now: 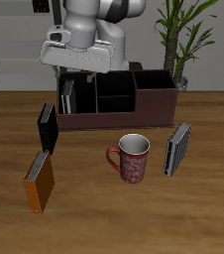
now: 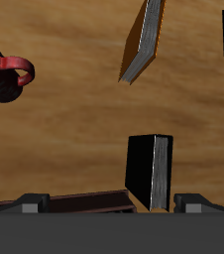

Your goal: Place the right striped book into the back desk caddy's left compartment and place the orange book into the back desk caddy's left compartment and place the red mug into the back desk caddy's right compartment

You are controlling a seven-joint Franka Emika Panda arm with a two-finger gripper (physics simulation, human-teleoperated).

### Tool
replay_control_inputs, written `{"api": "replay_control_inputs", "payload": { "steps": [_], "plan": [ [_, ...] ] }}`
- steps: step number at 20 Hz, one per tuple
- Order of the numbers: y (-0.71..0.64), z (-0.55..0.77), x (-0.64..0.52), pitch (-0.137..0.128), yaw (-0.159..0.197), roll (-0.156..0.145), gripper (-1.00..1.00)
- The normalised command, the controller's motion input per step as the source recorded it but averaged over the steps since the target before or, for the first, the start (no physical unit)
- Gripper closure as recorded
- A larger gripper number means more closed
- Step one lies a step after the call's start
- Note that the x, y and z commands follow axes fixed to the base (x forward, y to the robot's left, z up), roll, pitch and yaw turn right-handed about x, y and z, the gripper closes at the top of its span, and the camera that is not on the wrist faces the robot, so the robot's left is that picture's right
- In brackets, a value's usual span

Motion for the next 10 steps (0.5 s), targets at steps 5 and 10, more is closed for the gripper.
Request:
{"api": "replay_control_inputs", "payload": {
  "steps": [5,10],
  "plan": [
    [0.38,0.27,0.23,-0.065,0.030,-0.035,-1.00],
    [0.03,0.25,0.46,0.010,0.001,-0.007,-1.00]
  ]
}}
